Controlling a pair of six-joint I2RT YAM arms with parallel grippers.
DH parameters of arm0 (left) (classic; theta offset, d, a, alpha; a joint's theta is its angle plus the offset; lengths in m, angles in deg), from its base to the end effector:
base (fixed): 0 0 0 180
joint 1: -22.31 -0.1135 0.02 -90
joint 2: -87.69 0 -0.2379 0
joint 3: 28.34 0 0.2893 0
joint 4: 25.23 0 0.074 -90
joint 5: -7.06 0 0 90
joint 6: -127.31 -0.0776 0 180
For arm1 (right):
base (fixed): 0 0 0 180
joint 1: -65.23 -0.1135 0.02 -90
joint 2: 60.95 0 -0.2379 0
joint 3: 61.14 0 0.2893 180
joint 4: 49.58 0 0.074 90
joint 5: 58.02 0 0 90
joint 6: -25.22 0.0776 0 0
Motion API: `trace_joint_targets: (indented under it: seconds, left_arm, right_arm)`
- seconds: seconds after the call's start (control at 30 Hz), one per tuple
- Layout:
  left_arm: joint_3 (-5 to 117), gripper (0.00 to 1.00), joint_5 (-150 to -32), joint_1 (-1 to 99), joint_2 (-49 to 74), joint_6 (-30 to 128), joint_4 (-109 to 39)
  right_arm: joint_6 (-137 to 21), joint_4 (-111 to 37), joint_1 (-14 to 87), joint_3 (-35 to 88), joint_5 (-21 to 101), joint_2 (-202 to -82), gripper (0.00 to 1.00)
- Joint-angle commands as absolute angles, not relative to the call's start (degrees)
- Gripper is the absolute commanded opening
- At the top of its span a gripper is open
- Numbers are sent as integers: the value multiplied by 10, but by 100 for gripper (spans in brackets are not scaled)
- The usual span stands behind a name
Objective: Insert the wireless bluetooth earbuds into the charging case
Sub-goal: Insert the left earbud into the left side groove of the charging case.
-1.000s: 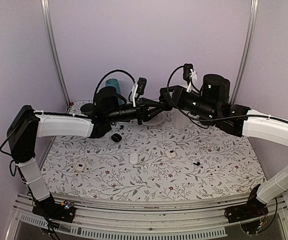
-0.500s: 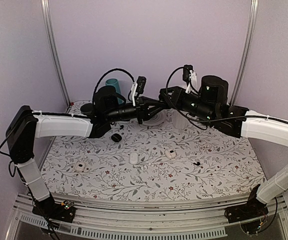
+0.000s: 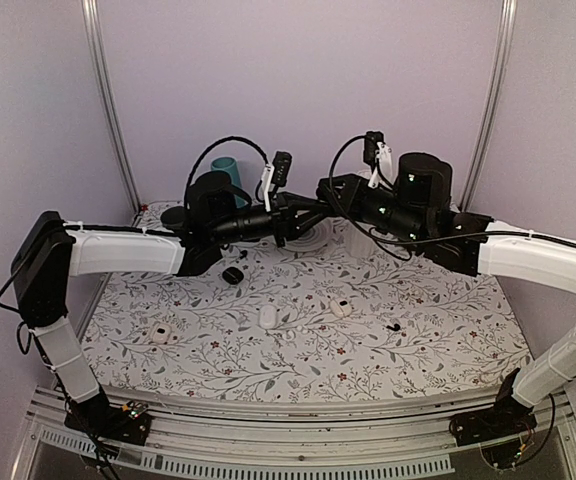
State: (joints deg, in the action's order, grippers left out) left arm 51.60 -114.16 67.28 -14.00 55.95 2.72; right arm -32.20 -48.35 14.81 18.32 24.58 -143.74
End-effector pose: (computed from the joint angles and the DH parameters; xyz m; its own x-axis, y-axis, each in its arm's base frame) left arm 0.3086 -0.3652 0.2544 -0.2373 -0.1493 -0.9599 0.9425 0.2038 -0.2647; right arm 0.2813 0.3246 0.3207 -0.4102 0.3419 -0.8455 -0.5478 0.6488 0.5281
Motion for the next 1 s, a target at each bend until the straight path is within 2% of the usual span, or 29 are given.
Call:
trace_joint_targets:
  seconds: [0.0, 0.97]
  left_arm:
    - [516, 0, -1135, 682, -115, 553, 55]
    - [488, 0, -1078, 682, -83, 503, 95]
  right_arm:
    - [-314, -486, 139, 186, 255, -1453, 12]
    - [-318, -469, 133, 197, 261, -1474, 16]
